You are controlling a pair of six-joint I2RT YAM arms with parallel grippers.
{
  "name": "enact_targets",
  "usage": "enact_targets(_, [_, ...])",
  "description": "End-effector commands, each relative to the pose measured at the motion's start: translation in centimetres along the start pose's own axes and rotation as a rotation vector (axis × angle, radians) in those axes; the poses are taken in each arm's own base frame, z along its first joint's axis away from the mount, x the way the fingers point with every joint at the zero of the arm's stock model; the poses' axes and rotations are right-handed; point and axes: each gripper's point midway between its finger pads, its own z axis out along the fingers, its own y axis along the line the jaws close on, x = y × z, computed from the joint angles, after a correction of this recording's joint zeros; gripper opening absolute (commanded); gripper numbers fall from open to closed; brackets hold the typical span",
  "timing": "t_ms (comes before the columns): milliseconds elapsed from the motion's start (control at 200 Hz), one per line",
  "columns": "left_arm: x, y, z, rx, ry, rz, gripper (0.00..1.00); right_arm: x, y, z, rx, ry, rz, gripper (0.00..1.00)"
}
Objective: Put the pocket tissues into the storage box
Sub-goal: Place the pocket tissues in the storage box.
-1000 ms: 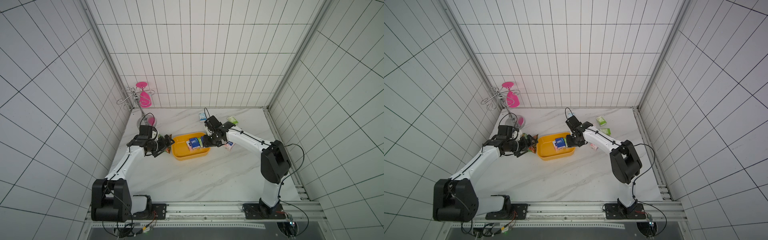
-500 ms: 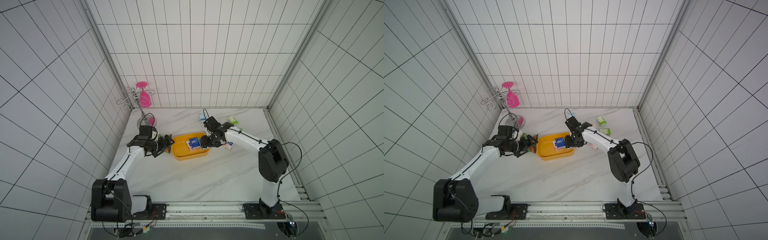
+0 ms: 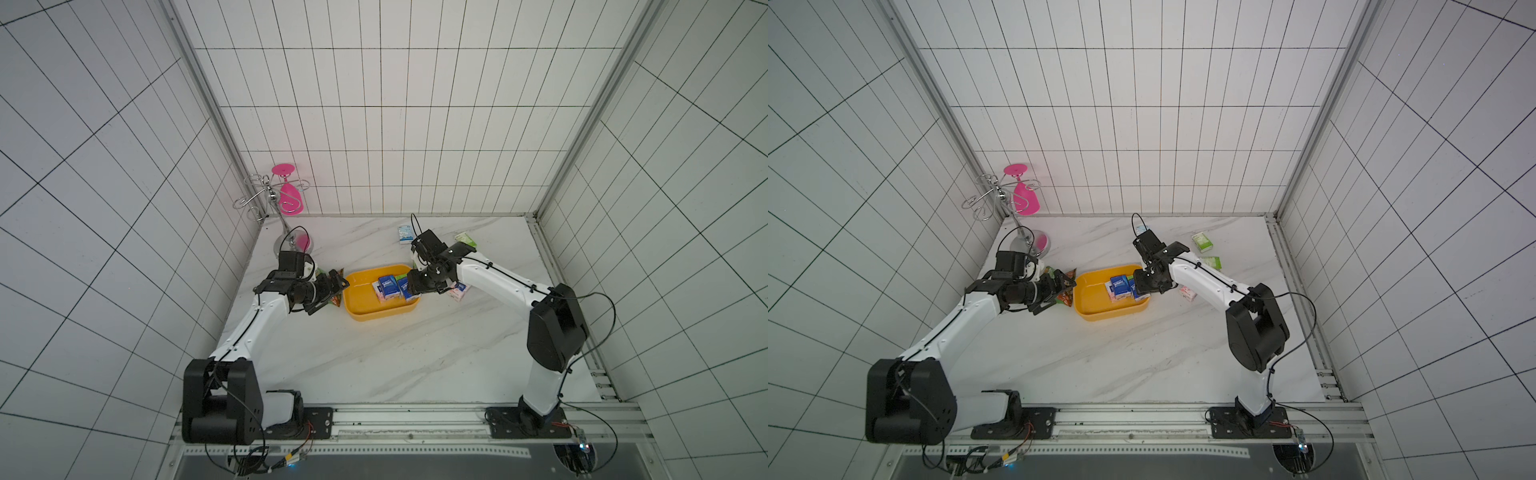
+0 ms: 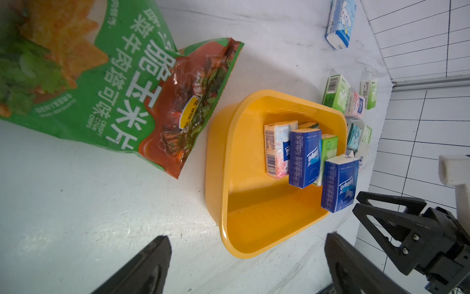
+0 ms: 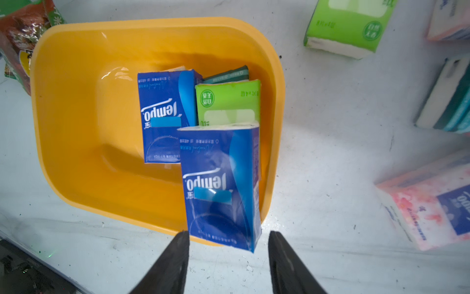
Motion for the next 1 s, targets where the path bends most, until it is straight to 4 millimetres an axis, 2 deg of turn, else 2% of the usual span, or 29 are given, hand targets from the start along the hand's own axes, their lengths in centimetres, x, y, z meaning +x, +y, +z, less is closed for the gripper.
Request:
enact_targets(0, [-0.4,-0.2,-0.3,0.015,-0.025,0.017,0.97,1.5,0.9,0.2,-0.048,0.066,-0.038,0.52])
enact_targets(210, [-0.2,-0.3,-0.5,0.017,-0.029,0.022,0.97,1.7,2.4,2.3,-0.133,0.123,-0.006,0.50])
enact_targets(335, [-0.2,-0.1,-0.5,0.010,-0.026,0.022,0.97,1.1,2.4,2.8,-0.122,0.121,0.004,0.49])
enact_targets(550, [-0.3,-0.3,-0.5,0.015,-0.030,0.025,0.97,0.4,0.5,0.4,-0.004,0.054,-0.036,0.50])
enact_targets(755, [-0.3,-0.3,-0.2,0.020,-0.018,0.019,0.97,-0.3,-0.9,-2.6,0.090,-0.016,-0.074,0.57])
enact_targets(910, [-0.5,-0.7,-0.1,0.037,-0.014,0.012,0.98,-0.5,-3.0,-3.1,0.177,-0.029,-0.084,0.63])
enact_targets(994, [-0.4,-1.3,0.0,0.050,-0.003,0.021,0.97,-0.7,-4.7,-3.3,0.200,-0.018,0.000,0.63])
